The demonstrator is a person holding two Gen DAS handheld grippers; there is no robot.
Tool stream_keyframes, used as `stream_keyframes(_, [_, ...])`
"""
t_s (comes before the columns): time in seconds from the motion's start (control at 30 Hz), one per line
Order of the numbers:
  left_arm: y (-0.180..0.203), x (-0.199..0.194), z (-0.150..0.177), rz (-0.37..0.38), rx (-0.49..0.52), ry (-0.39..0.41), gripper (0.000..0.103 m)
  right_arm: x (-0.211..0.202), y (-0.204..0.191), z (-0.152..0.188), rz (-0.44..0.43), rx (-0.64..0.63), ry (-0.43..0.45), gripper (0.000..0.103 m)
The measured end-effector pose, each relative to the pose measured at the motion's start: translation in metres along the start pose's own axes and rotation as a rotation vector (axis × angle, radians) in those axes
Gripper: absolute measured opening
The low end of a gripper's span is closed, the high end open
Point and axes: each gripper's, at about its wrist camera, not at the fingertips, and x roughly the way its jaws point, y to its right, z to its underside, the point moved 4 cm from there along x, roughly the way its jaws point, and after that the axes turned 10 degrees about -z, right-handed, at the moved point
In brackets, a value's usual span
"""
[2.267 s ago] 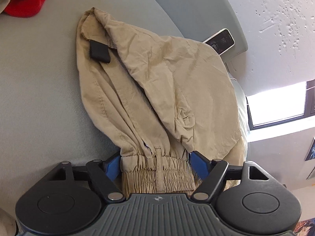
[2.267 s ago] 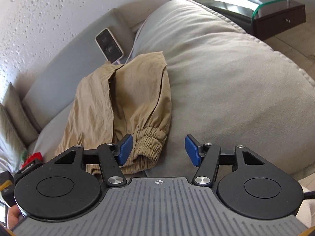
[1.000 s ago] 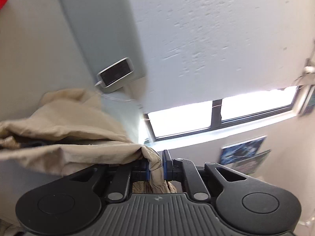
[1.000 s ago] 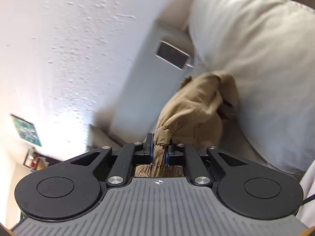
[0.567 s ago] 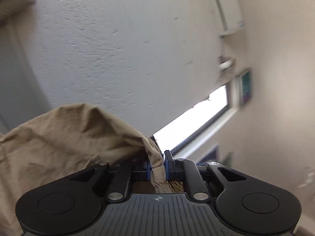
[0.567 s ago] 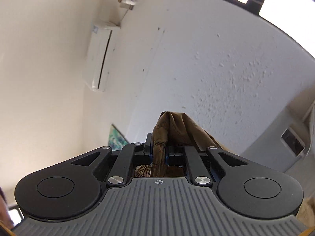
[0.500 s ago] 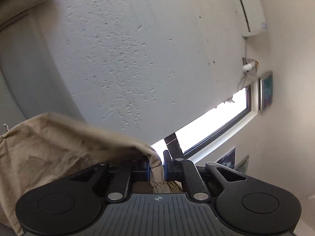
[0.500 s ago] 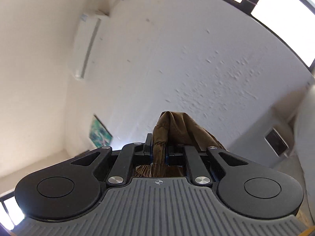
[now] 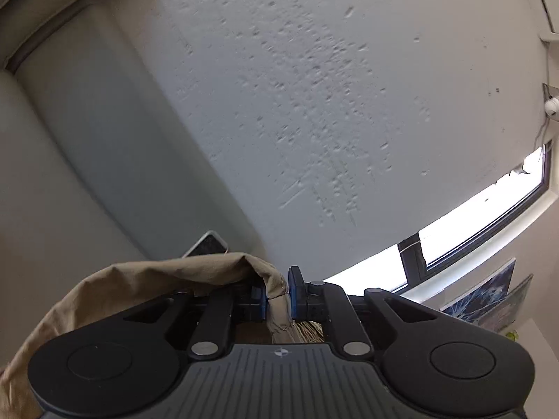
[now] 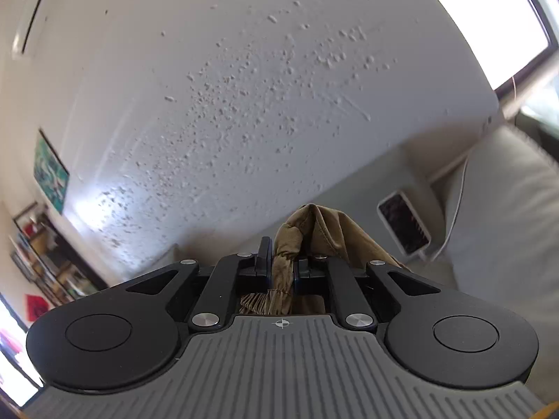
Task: Fold clothes
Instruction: 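Lift the pants by both cuffs with both grippers to hang them out, then lay the pants flat on the seat and open both grippers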
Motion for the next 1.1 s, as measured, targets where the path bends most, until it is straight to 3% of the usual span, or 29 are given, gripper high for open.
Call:
stream_keyframes(0.07, [0.046,-0.023,-0.026,0.127,0.132,0.15,0.009,-0.01,-0.036,-0.03,-0.091,-0.083,0.094,0.011])
stream_keyframes(0.1, [0.058,-0.033,-0.03,0.16,0.172,0.182,0.009,-0.024,-0.056,-0.041,-0.128,-0.143,0.144,0.011])
stream_keyframes(0.17, [0.073,-0.054,-0.03,0.201,0.23,0.211,0.01,-0.054,-0.089,-0.058,-0.172,-0.245,0.215,0.011])
stream_keyframes(0.23, [0.076,-0.07,-0.019,0.217,0.275,0.215,0.01,-0.08,-0.097,-0.057,-0.187,-0.237,0.194,0.011])
stream_keyframes(0.33, [0.041,-0.078,0.027,0.16,0.291,0.149,0.01,-0.106,-0.077,-0.026,-0.179,-0.211,0.124,0.011])
stream_keyframes(0.43, [-0.035,-0.066,0.093,0.023,0.218,0.028,0.01,-0.113,-0.025,0.04,-0.138,-0.126,-0.001,0.011])
stream_keyframes(0.57, [-0.144,-0.045,0.184,-0.206,0.096,-0.157,0.01,-0.107,0.069,0.155,-0.024,0.067,-0.201,0.011])
stream_keyframes(0.63, [-0.187,-0.035,0.217,-0.304,0.041,-0.227,0.01,-0.103,0.123,0.219,0.075,0.233,-0.305,0.011])
stream_keyframes(0.77, [-0.225,-0.023,0.248,-0.422,0.021,-0.335,0.009,-0.108,0.192,0.309,0.246,0.449,-0.441,0.011])
stream_keyframes(0.87, [-0.223,-0.021,0.252,-0.453,0.064,-0.354,0.009,-0.118,0.203,0.326,0.27,0.497,-0.45,0.011])
stream_keyframes(1.1, [-0.229,-0.035,0.256,-0.481,0.007,-0.416,0.009,-0.131,0.19,0.32,0.258,0.487,-0.437,0.011])
